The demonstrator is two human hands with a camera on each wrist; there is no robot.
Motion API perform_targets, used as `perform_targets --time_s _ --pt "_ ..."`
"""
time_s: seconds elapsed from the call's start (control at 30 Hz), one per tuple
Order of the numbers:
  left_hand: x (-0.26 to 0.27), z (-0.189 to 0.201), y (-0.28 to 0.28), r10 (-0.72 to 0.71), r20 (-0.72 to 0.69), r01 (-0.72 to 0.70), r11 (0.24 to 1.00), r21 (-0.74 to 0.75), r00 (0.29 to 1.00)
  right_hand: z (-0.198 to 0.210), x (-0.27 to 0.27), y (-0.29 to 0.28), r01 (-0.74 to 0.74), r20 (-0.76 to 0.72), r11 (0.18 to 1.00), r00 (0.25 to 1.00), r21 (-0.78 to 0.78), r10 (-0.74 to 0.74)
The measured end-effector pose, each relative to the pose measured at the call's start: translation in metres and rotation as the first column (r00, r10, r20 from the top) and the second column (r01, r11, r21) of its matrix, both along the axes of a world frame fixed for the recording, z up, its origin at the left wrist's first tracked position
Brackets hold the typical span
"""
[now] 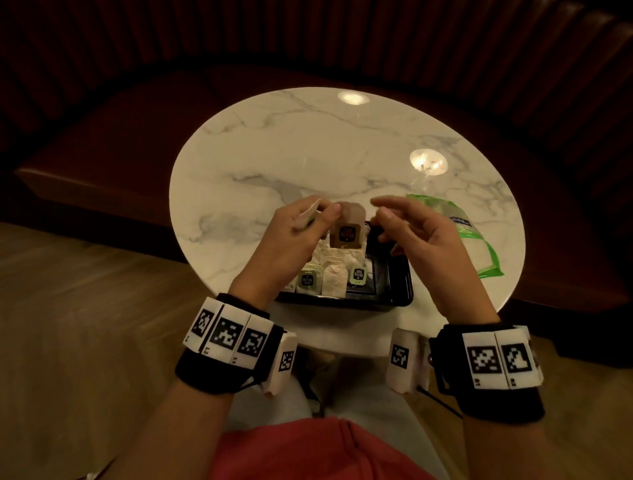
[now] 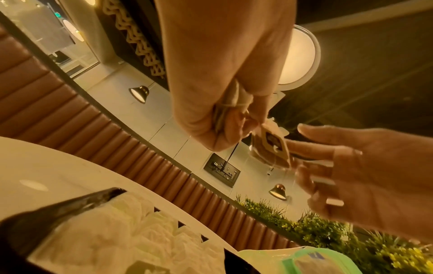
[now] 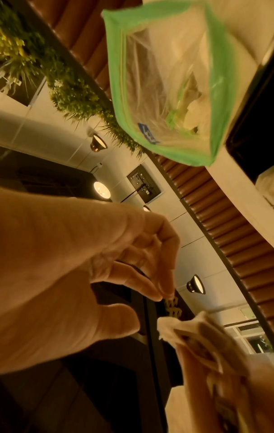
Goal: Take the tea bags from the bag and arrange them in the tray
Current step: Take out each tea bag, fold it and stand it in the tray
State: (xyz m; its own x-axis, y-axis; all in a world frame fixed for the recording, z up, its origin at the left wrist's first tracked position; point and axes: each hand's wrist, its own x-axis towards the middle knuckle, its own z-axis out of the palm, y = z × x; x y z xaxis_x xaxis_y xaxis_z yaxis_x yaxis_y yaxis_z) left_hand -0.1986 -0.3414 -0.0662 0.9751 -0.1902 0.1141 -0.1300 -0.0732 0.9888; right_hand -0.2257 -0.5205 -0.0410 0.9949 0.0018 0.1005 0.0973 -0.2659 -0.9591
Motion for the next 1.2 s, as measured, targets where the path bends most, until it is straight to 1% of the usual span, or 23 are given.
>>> perform_targets --time_s 0.1,0.2,0.3,0.33,0.4,0.47,0.5,0.57,0.67,0.73,0.77,0.83,0.9,1.0,1.1,1.2 --pt "-0.001 -0.001 -0.001 -0.07 0.034 0.068 0.995 0.067 0.997 0.006 0.005 0.004 -0.013 0.047 0.992 0.999 -0.126 0.019" --pt "0.0 -0.005 -0.002 -0.109 0.017 0.107 0.991 0.079 0.994 0.005 0.012 0.006 -0.034 0.048 0.969 0.998 -0.246 0.048" --pt "0.002 -0.011 -0.001 -0.052 -0.05 0.057 0.992 0.113 0.997 0.0 0.018 0.002 -0.031 0.038 0.953 0.998 -0.301 0.044" --pt "0.004 -0.013 0.0 -0.02 -0.087 0.029 0.994 0.106 0.996 -0.002 0.019 -0.001 -0.022 0.033 0.946 0.999 -0.324 0.035" --pt "0.008 -0.017 0.003 0.048 -0.184 -0.041 0.998 0.044 0.982 -0.011 0.021 -0.004 -0.013 0.024 0.923 0.999 -0.386 0.024" --pt "0.01 -0.02 0.006 0.093 -0.278 -0.108 0.994 -0.036 0.956 -0.021 0.022 -0.006 -0.023 0.006 0.883 1.0 -0.468 0.029" --pt "0.011 -0.021 0.007 0.101 -0.303 -0.125 0.99 -0.061 0.948 -0.025 0.023 -0.007 -0.034 -0.01 0.86 0.999 -0.509 0.034" --pt "0.011 -0.021 0.009 0.103 -0.318 -0.136 0.987 -0.086 0.942 -0.034 0.023 -0.007 -0.066 -0.042 0.807 0.998 -0.586 0.051" --pt "0.011 -0.022 0.011 0.1 -0.33 -0.139 0.985 -0.098 0.939 -0.044 0.025 -0.005 -0.13 -0.111 0.698 0.991 -0.704 0.073" --pt "0.011 -0.023 0.011 0.108 -0.353 -0.149 0.985 -0.092 0.929 -0.05 0.028 -0.003 -0.177 -0.192 0.636 0.98 -0.751 0.045" --pt "0.011 -0.025 0.012 0.117 -0.37 -0.161 0.983 -0.089 0.922 -0.052 0.03 -0.002 -0.192 -0.227 0.62 0.974 -0.761 0.022" --pt "0.011 -0.028 0.014 0.141 -0.408 -0.19 0.979 -0.08 0.902 -0.057 0.035 0.001 -0.197 -0.262 0.618 0.965 -0.761 -0.016" --pt "0.011 -0.031 0.015 0.158 -0.432 -0.211 0.974 -0.077 0.888 -0.061 0.04 0.003 -0.177 -0.265 0.624 0.963 -0.761 -0.051" --pt "0.011 -0.035 0.016 0.16 -0.447 -0.217 0.973 -0.078 0.88 -0.071 0.048 0.005 -0.118 -0.245 0.642 0.963 -0.758 -0.112" --pt "0.012 -0.037 0.016 0.134 -0.459 -0.203 0.973 -0.106 0.878 -0.082 0.054 0.009 -0.058 -0.201 0.646 0.968 -0.761 -0.15" --pt "0.012 -0.038 0.016 0.12 -0.478 -0.196 0.974 -0.112 0.87 -0.085 0.054 0.011 -0.007 -0.181 0.669 0.965 -0.743 -0.19"
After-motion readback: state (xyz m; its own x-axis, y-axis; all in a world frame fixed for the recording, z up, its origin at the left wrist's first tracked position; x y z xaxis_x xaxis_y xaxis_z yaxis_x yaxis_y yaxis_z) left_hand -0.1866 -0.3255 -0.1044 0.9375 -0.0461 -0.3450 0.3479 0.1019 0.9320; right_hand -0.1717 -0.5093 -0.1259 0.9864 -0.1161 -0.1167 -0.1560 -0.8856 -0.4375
